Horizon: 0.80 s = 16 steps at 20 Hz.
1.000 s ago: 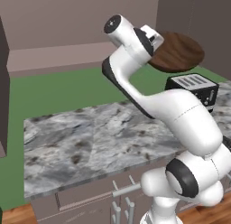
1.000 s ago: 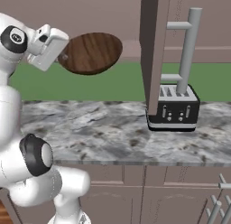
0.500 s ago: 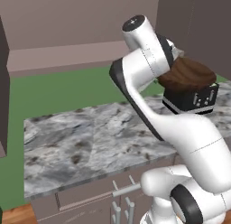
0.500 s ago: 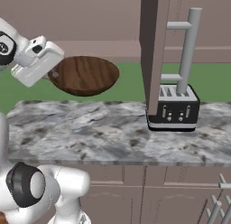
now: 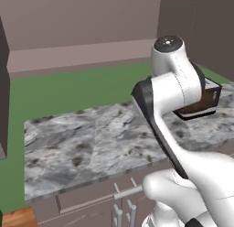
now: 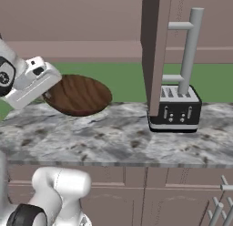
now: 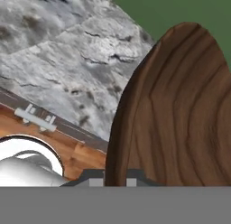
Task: Pick up the bowls from the cabinet and place each bowl in front of a stool on the dining counter.
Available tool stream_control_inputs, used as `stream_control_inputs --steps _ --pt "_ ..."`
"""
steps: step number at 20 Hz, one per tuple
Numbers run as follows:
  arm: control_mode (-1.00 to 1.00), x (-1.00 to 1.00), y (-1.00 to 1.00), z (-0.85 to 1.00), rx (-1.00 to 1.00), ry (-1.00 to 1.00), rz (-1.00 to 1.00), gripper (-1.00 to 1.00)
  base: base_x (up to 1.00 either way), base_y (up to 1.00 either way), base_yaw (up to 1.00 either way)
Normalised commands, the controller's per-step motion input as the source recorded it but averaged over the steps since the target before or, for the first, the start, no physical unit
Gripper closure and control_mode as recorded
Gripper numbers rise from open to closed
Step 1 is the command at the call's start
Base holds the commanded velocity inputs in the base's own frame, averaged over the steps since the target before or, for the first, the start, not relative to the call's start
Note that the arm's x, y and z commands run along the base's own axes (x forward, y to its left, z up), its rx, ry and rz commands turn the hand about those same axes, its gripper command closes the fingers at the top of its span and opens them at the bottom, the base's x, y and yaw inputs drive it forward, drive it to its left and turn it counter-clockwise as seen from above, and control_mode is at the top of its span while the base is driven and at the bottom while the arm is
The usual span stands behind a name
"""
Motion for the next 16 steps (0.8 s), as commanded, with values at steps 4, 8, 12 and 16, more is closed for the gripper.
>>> stream_control_inputs --steps 4,8,12,16 --pt "-1.0 -0.19 0.0 -0.38 0.0 0.0 0.5 1.0 0.0 0.0 0.0" --pt "-1.0 -0.19 -0.04 -0.22 -0.03 0.0 0.61 1.0 0.0 0.0 0.0" --pt "-1.0 -0.3 -0.1 -0.06 -0.09 -0.04 0.66 1.0 0.0 0.0 0.0" --pt "-1.0 -0.43 -0.25 -0.09 -0.09 -0.22 0.76 1.0 0.0 0.0 0.0"
